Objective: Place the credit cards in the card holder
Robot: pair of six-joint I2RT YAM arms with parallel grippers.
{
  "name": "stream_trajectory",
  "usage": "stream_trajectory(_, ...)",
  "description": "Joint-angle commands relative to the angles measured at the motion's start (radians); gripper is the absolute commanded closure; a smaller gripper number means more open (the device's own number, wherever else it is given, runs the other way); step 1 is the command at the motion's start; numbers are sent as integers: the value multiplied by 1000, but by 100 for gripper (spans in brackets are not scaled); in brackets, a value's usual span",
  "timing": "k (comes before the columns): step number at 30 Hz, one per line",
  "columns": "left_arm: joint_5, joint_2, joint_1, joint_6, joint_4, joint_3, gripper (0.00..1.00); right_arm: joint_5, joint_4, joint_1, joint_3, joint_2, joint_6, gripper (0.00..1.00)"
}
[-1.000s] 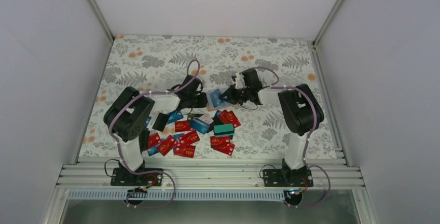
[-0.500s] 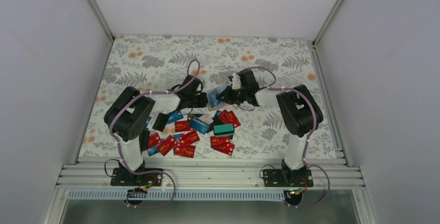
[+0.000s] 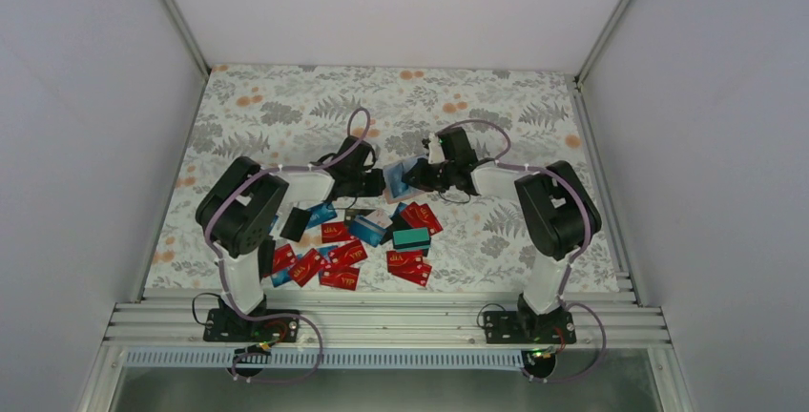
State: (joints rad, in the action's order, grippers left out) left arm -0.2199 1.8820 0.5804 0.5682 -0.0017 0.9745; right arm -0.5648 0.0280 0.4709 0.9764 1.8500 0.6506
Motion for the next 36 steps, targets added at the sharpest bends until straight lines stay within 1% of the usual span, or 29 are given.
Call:
stream_trajectory(1,-1,51,11,0,-101,-2,91,32,-5,16,0,-43,-3,96)
stream_trajectory(9,11,67,10,7,-116,6,91,41,-77,12,-1,-85,1,96)
stream_trajectory(15,10,69,11,9,-118,12,91,34,-77,3,-21,-100,17,96)
stream_trajectory(28,10,67,10,-4,-139,30,91,36,-15,-21,1,0,13,96)
stream_trajectory(36,4,81,10,-2,-136,35,92,2,8,-42,30,60,20,96)
